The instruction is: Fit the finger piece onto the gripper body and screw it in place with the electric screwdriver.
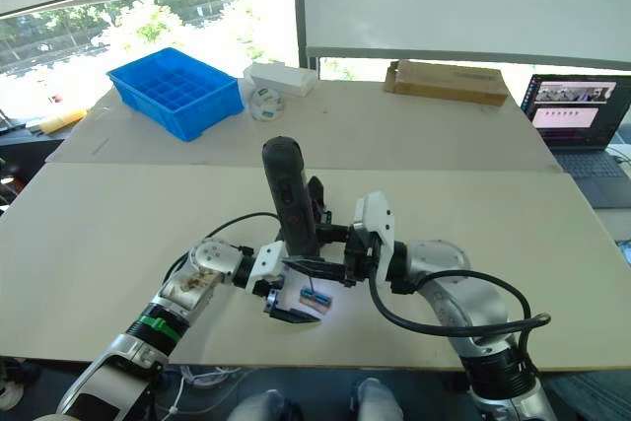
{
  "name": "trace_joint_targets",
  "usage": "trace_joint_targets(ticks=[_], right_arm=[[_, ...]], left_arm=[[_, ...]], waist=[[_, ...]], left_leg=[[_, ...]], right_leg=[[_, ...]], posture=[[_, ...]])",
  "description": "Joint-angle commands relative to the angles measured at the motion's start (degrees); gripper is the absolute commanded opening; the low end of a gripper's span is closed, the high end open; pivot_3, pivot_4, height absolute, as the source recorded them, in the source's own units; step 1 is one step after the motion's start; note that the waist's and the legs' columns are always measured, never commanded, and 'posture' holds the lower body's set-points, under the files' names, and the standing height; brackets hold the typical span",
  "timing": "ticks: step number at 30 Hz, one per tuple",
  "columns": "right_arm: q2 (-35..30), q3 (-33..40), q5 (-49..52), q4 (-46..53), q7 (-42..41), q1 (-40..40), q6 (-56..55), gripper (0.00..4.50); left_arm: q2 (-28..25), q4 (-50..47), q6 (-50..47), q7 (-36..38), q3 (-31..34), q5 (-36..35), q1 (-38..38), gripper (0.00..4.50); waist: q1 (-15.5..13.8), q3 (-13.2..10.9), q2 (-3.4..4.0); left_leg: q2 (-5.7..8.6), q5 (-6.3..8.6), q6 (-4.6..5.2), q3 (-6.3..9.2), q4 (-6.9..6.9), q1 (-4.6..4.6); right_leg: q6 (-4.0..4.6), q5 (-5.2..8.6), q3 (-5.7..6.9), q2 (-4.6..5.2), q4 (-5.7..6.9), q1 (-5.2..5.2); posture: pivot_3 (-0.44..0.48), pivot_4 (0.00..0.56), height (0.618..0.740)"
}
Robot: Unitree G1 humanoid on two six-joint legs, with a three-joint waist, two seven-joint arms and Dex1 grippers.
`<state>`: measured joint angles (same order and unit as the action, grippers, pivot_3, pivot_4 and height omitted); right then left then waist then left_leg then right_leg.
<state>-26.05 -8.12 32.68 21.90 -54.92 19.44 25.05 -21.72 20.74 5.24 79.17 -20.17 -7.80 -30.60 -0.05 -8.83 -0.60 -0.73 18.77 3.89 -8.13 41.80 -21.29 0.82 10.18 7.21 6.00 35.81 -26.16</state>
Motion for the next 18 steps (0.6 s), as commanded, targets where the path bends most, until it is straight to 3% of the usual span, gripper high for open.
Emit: trace_joint_targets(ticks=[1,8,18], right_arm=[[-0.1,0.6,-0.1,0.5,-0.3,0.6,-1.6,1.92],[-0.6,1.9,2.3,4.1,0.8,1.4,0.5,1.92],[-2.2,6.4,9.7,9.2,5.1,5.9,7.2,1.92]], left_arm=[[0.3,-1.4,1.3,-0.4,0.1,-0.1,-0.5,4.5],[-0.6,-2.9,0.0,-1.2,1.1,-0.7,0.1,4.5],[-7.3,-18.5,-13.6,-6.2,8.7,-8.0,8.6,4.5]], waist=[[0.0,0.0,0.0],[0.0,0.0,0.0],[0.5,0.0,0.0]], left_leg=[[0.0,0.0,0.0,0.0,0.0,0.0],[0.0,0.0,0.0,0.0,0.0,0.0],[-0.04,0.0,0.0,0.07,0.0,0.0]], right_leg=[[0.0,0.0,0.0,0.0,0.0,0.0],[0.0,0.0,0.0,0.0,0.0,0.0],[0.02,0.0,-0.03,0.1,0.03,-0.02]], posture=[[0.0,0.15,0.738],[0.0,0.15,0.738],[0.0,0.15,0.738]])
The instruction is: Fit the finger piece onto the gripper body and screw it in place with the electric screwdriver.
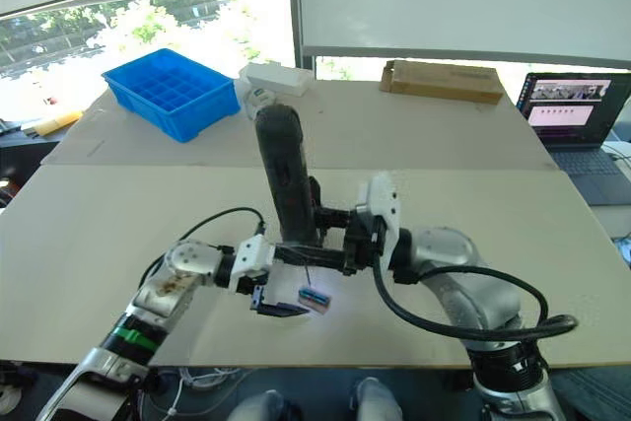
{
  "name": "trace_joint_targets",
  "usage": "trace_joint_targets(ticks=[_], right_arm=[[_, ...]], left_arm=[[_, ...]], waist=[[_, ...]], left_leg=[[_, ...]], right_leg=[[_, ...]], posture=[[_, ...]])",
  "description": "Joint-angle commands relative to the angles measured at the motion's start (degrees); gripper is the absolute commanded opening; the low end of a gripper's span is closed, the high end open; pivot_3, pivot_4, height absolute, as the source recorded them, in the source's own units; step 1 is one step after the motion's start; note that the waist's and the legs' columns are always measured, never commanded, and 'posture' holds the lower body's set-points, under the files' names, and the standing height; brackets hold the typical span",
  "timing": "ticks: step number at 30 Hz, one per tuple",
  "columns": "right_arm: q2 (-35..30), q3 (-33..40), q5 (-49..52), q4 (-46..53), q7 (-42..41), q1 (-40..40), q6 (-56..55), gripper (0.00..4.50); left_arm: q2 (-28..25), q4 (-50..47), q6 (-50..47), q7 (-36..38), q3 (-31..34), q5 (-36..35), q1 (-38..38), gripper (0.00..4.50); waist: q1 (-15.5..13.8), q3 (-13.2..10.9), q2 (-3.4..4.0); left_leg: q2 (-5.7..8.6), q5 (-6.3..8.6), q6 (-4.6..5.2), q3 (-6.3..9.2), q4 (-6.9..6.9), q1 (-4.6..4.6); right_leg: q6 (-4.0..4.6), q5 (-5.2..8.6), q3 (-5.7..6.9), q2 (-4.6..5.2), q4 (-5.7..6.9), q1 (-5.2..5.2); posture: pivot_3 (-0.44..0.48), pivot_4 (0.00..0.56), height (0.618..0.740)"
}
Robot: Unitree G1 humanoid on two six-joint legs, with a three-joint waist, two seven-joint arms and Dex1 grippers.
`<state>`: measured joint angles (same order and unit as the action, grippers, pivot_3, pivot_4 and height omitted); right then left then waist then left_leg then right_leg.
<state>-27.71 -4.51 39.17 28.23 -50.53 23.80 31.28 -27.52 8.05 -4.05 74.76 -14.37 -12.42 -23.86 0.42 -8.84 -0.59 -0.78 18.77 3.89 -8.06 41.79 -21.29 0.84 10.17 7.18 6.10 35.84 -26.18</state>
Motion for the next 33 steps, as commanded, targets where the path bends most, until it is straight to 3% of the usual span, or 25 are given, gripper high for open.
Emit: trace_joint_targets(ticks=[1,5,11,17,27,30,33], right_arm=[[-1.1,3.4,3.8,3.1,0.9,2.0,1.5,1.92],[-2.8,5.0,5.2,3.3,1.4,3.4,2.5,1.92],[-4.6,6.3,5.7,3.1,1.7,4.0,2.8,1.92],[-4.7,6.4,6.2,3.6,2.9,2.2,2.7,1.92],[-4.4,5.9,5.6,3.9,3.9,1.3,2.5,1.92],[-4.5,5.9,5.6,4.4,4.1,0.7,2.5,1.92],[-4.9,6.2,5.6,4.7,4.1,0.3,2.4,1.92]], left_arm=[[-2.4,-7.8,-6.0,-2.7,4.2,-4.3,3.0,4.5],[-2.9,-12.4,-12.0,-8.0,7.4,-6.7,5.3,4.5],[3.1,-15.3,-22.0,-23.6,10.6,-7.0,6.3,4.5],[9.0,-7.5,-17.0,-32.4,6.8,0.2,2.1,4.5],[15.0,8.9,-7.7,-35.0,3.7,5.6,-6.5,4.5],[15.2,11.4,-6.5,-34.1,4.1,5.7,-7.5,3.7],[14.4,14.5,-3.5,-31.2,4.6,5.1,-9.4,2.34]], waist=[[0.0,0.0,0.0],[-0.3,0.0,0.01],[-0.6,0.0,0.0],[-0.9,0.0,0.0],[-1.0,0.0,-0.02],[-0.9,0.0,-0.02],[-0.8,0.0,-0.03]], left_leg=[[0.0,0.0,0.0,0.0,0.0,-0.01],[0.01,0.0,0.01,0.01,0.0,-0.01],[0.03,0.0,0.01,0.01,-0.01,-0.01],[0.04,0.0,0.0,-0.04,-0.01,0.01],[0.06,0.0,0.0,-0.1,-0.01,0.02],[0.06,0.0,0.0,-0.1,-0.01,0.01],[0.05,0.0,0.0,-0.1,-0.01,0.03]], right_leg=[[0.0,0.0,0.0,-0.01,-0.01,0.0],[-0.01,0.0,-0.01,0.02,-0.03,0.0],[-0.01,0.0,-0.04,-0.01,-0.04,0.03],[-0.01,0.0,0.02,-0.03,-0.01,0.04],[-0.01,-0.01,0.03,-0.08,-0.03,0.04],[-0.01,0.0,0.02,-0.08,-0.03,0.04],[-0.01,-0.01,0.01,-0.07,-0.02,0.03]], posture=[[0.0,0.15,0.738],[0.0,0.15,0.738],[0.0,0.15,0.738],[0.0,0.15,0.738],[0.0,0.15,0.738],[0.0,0.15,0.738],[0.0,0.15,0.738]])
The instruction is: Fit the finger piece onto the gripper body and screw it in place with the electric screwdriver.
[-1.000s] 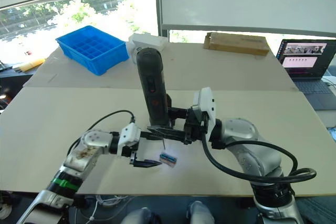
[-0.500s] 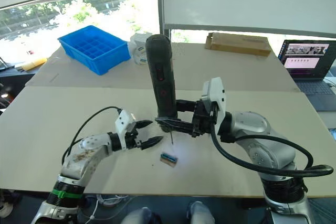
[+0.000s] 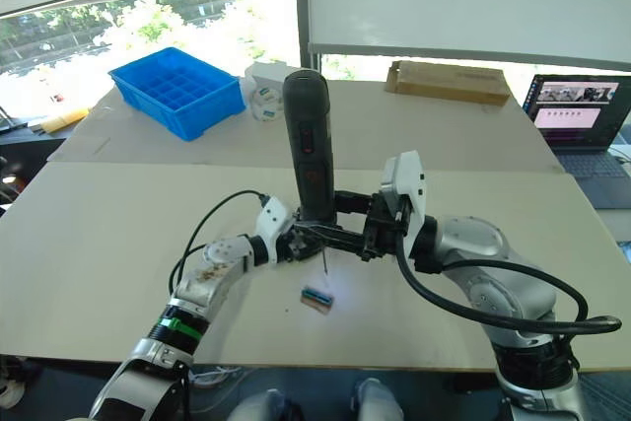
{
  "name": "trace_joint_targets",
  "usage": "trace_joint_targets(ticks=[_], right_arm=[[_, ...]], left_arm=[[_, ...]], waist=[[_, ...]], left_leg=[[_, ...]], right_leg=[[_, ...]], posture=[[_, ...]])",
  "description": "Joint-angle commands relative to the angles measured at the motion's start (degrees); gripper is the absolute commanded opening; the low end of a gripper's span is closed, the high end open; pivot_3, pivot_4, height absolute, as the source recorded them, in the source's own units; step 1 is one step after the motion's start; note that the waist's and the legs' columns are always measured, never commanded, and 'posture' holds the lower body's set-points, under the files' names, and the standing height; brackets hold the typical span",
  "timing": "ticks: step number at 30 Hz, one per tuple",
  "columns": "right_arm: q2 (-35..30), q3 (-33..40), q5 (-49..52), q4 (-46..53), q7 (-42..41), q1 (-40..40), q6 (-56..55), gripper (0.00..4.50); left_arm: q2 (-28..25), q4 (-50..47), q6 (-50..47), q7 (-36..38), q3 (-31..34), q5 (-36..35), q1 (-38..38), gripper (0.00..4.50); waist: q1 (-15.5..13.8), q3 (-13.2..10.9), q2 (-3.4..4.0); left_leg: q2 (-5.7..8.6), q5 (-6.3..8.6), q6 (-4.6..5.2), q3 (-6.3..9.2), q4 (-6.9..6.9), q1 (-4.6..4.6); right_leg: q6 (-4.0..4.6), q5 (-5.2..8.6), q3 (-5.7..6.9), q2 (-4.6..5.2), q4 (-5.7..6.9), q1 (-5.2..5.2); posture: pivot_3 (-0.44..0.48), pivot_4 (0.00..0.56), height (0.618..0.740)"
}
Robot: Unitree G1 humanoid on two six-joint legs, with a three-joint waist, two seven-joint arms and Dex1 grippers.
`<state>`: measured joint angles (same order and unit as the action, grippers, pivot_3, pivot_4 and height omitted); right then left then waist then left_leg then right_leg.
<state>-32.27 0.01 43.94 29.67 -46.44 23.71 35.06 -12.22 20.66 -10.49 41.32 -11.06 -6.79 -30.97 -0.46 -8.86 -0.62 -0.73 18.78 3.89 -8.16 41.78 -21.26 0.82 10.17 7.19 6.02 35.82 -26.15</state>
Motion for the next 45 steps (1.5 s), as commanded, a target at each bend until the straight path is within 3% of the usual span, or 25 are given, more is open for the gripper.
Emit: trace_joint_targets(ticks=[1,6,9,13,18,19,22,23,34,38,45], right_arm=[[-0.6,1.7,0.9,3.4,0.0,0.3,-1.3,1.92],[-1.9,2.1,1.7,3.8,-0.8,0.2,-0.8,1.92],[-2.7,2.3,2.2,3.9,-1.3,0.2,-0.6,1.92],[-3.6,2.6,2.8,4.3,-1.7,0.0,-0.1,1.92],[-3.6,2.2,3.0,4.5,-1.2,0.0,-0.1,1.92],[-3.5,2.1,3.0,4.5,-1.1,0.0,-0.1,1.92],[-3.4,2.0,2.9,4.7,-0.8,-0.3,-0.3,1.92],[-3.3,2.0,2.9,4.8,-0.7,-0.4,-0.4,1.92],[0.3,0.0,0.9,3.5,-0.7,0.1,-2.3,1.92],[1.3,-0.4,0.2,2.2,-0.9,1.0,-2.4,1.92],[2.3,-0.6,-0.2,2.1,-0.6,1.6,-2.0,1.92]], left_arm=[[-1.1,2.8,3.7,4.3,1.6,-1.5,-3.4,2.36],[-2.9,8.8,13.0,20.6,0.8,-4.5,-7.7,2.36],[-3.4,16.8,20.8,26.5,-0.5,-2.2,-11.6,2.36],[-2.5,29.8,27.4,28.6,-1.4,1.6,-18.1,2.36],[-1.6,39.5,28.8,29.2,-0.1,2.9,-22.9,2.36],[-1.6,40.4,27.8,29.9,0.3,2.6,-23.3,2.86],[-2.5,39.7,25.6,30.8,1.7,1.8,-22.8,4.27],[-3.0,38.4,25.0,31.0,2.2,1.5,-21.9,4.5],[-4.1,12.5,16.0,23.4,4.0,-0.5,-6.1,4.5],[-2.1,13.1,15.5,18.1,4.0,0.5,-6.2,4.5],[-1.6,13.8,16.2,17.8,2.4,0.7,-5.9,4.5]], waist=[[0.0,0.0,0.0],[0.0,0.0,-0.03],[-0.2,0.0,-0.04],[-0.2,0.0,-0.07],[-0.1,-0.1,-0.15],[-0.1,-0.1,-0.16],[0.0,-0.1,-0.18],[0.0,-0.1,-0.18],[0.1,-0.1,-0.19],[-0.2,-0.1,-0.19],[-0.1,-0.1,-0.19]], left_leg=[[0.0,0.0,0.0,0.0,0.0,0.0],[0.0,0.0,0.0,-0.02,0.0,-0.05],[0.01,0.0,0.0,-0.01,0.0,-0.13],[0.08,0.0,0.01,0.0,0.01,-0.18],[0.06,0.01,0.03,0.03,0.01,-0.2],[0.06,0.01,0.03,0.04,0.01,-0.21],[0.05,0.02,0.04,0.04,0.01,-0.19],[0.04,0.02,0.05,0.05,0.01,-0.19],[0.03,0.03,0.06,0.08,0.03,-0.16],[0.04,0.03,0.06,0.08,0.04,-0.16],[0.03,0.04,0.08,0.06,0.03,-0.16]], right_leg=[[0.0,0.0,0.0,0.0,0.01,-0.01],[0.0,0.0,0.03,-0.01,-0.02,-0.06],[0.0,0.0,0.09,-0.02,-0.06,-0.08],[-0.02,-0.01,0.12,0.01,-0.1,-0.07],[-0.02,-0.01,0.13,-0.03,-0.09,-0.08],[-0.02,-0.01,0.14,-0.03,-0.09,-0.08],[-0.02,-0.01,0.12,-0.02,-0.08,-0.08],[-0.02,-0.01,0.12,-0.01,-0.08,-0.08],[-0.02,-0.01,0.07,0.04,-0.04,-0.07],[-0.03,-0.02,0.09,0.05,-0.05,-0.05],[-0.03,-0.02,0.11,0.0,-0.04,-0.05]], posture=[[0.0,0.15,0.738],[0.0,0.15,0.738],[0.0,0.15,0.738],[0.0,0.15,0.738],[0.0,0.15,0.738],[0.0,0.15,0.738],[0.0,0.15,0.738],[0.0,0.15,0.738],[0.0,0.15,0.738],[0.0,0.15,0.738],[0.0,0.15,0.738]])
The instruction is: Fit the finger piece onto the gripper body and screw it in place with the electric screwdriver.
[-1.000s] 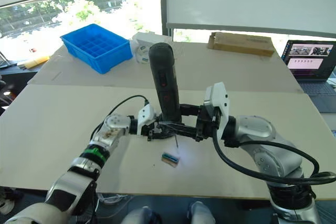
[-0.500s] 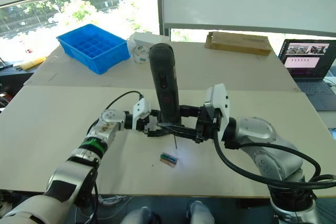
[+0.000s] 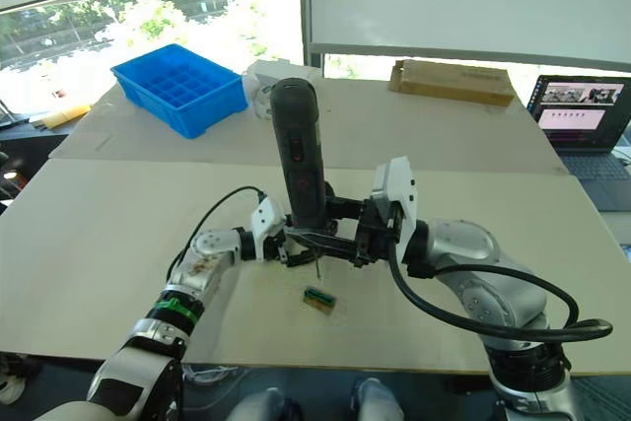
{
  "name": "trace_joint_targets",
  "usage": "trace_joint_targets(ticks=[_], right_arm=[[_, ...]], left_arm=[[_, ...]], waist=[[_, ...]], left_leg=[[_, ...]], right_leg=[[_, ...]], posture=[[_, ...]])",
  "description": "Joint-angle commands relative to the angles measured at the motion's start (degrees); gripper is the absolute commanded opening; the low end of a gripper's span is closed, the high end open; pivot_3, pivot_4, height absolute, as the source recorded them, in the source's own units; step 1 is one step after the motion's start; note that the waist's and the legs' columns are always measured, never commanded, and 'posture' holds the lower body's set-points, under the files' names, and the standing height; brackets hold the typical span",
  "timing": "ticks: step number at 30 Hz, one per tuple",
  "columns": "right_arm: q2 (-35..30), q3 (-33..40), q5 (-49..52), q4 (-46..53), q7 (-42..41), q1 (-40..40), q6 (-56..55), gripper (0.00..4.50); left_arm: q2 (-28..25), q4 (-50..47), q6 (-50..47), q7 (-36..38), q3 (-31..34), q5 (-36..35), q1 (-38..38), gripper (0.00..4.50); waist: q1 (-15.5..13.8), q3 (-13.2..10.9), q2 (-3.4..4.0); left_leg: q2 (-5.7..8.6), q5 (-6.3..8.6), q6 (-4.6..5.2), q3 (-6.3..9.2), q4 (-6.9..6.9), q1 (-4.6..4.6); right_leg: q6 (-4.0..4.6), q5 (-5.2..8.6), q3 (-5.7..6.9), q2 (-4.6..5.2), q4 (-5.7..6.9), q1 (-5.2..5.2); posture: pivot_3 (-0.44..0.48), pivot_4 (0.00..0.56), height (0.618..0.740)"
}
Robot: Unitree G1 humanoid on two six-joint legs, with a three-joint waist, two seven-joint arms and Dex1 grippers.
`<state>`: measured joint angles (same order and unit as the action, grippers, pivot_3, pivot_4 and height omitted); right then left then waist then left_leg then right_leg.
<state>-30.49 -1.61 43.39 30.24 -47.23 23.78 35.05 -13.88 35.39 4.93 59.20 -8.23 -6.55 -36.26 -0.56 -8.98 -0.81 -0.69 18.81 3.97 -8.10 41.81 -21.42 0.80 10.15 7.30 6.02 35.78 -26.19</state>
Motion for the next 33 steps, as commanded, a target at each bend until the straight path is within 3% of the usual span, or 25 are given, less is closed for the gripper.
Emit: trace_joint_targets(ticks=[1,4,9,20,33], right_arm=[[0.7,1.1,0.4,1.5,0.5,1.7,-1.9,1.92],[1.5,1.2,0.8,1.7,1.7,2.1,-1.3,1.92],[1.9,1.0,1.4,2.2,3.0,2.9,-0.4,1.92],[5.7,-1.0,1.2,-1.4,8.7,13.0,4.8,1.92],[7.2,-4.6,-7.0,-8.5,7.8,19.6,1.7,1.92]], left_arm=[[0.1,-0.8,1.0,-0.1,-0.6,0.5,-0.5,4.5],[0.4,-0.3,1.2,-0.3,-0.8,0.3,-0.3,4.5],[0.8,-0.5,0.9,0.4,-0.8,-0.3,-0.5,2.37],[0.6,-0.5,0.8,0.9,-0.5,-0.6,-1.2,2.31],[-0.1,-2.5,0.2,0.0,-0.2,-0.8,0.7,2.31]], waist=[[0.0,0.0,0.0],[0.0,0.0,0.0],[0.0,0.0,0.0],[0.1,0.0,0.0],[0.5,0.0,0.01]], left_leg=[[0.0,0.0,0.0,-0.01,0.0,0.01],[0.0,0.0,0.0,-0.02,0.0,0.03],[0.0,0.0,0.0,-0.03,0.0,0.03],[0.01,0.0,0.0,-0.05,0.0,0.03],[0.01,0.0,-0.01,-0.07,0.0,0.02]], right_leg=[[0.0,0.0,-0.01,0.0,0.0,0.0],[0.0,0.0,-0.04,0.01,0.01,0.0],[0.0,0.0,-0.03,0.01,0.01,0.0],[-0.01,-0.01,-0.02,0.01,0.06,0.01],[-0.01,0.0,0.01,0.0,0.09,0.01]], posture=[[0.0,0.15,0.738],[0.0,0.15,0.738],[0.0,0.15,0.738],[0.0,0.15,0.738],[0.0,0.15,0.738]])
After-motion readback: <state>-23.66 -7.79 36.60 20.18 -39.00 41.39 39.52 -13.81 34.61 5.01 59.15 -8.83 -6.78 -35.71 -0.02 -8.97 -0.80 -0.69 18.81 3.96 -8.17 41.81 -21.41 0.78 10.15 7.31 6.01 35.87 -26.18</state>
